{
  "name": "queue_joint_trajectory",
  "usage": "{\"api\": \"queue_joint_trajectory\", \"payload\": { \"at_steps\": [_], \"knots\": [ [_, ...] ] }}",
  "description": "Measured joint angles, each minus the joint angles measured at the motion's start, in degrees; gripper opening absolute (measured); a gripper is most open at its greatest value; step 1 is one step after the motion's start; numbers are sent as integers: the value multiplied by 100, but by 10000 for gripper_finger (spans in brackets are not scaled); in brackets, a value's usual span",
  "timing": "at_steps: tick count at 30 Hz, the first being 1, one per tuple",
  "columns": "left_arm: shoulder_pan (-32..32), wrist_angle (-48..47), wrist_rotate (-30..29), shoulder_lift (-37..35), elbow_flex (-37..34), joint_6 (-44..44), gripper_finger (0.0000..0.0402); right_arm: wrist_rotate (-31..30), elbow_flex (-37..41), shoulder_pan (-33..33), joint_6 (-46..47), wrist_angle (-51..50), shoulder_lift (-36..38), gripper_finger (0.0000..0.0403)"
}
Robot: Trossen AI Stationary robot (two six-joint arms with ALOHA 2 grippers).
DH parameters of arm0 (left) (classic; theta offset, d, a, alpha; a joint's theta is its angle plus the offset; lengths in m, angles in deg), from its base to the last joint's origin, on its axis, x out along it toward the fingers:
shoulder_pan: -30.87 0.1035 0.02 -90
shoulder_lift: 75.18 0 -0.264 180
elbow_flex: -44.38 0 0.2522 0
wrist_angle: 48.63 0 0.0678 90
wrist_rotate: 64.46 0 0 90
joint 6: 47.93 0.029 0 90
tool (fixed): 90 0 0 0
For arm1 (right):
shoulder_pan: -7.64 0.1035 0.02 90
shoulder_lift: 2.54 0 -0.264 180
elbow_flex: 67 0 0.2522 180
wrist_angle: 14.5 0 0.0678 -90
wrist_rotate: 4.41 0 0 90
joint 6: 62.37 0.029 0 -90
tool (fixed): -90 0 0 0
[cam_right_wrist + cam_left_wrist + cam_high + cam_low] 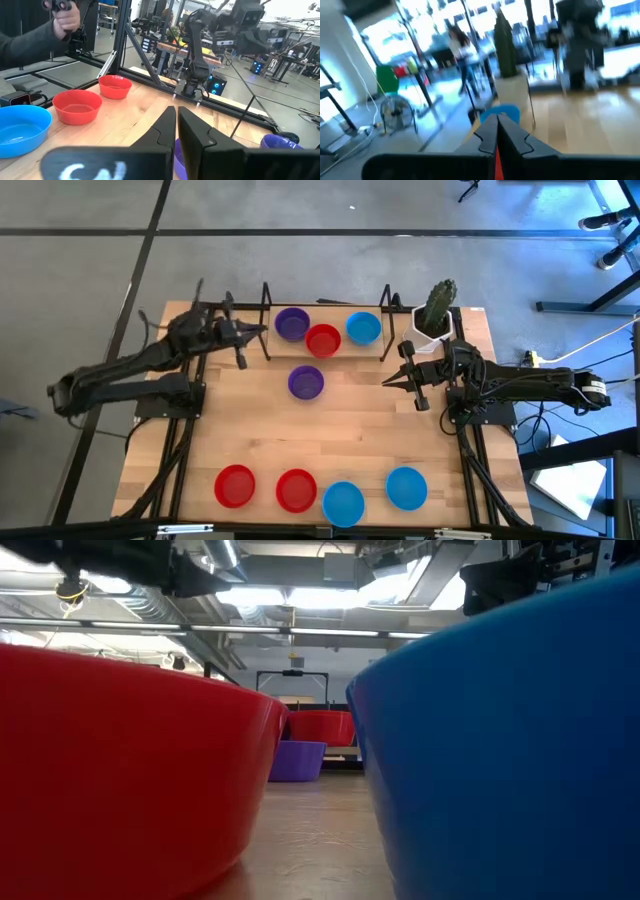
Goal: Pick & Place Mini bowls
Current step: Stack the blue bowl on top of the blue bowl on the shelf
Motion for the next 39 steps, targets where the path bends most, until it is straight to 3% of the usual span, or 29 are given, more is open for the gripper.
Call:
{"api": "queue_joint_trajectory", "payload": {
  "at_steps": [4,9,18,39],
  "knots": [
    [119,1834,60,-119,-991,-378,3,0,0,0,-17,2,0,21],
    [131,2744,268,-20,-1628,-381,2,-2,0,0,-18,4,0,21],
    [135,2752,187,-29,-2078,-352,3,-2,0,-2,-140,7,0,21],
    [126,2445,264,-35,-2080,-241,4,-2,0,-2,-118,5,0,21]
  ]
}}
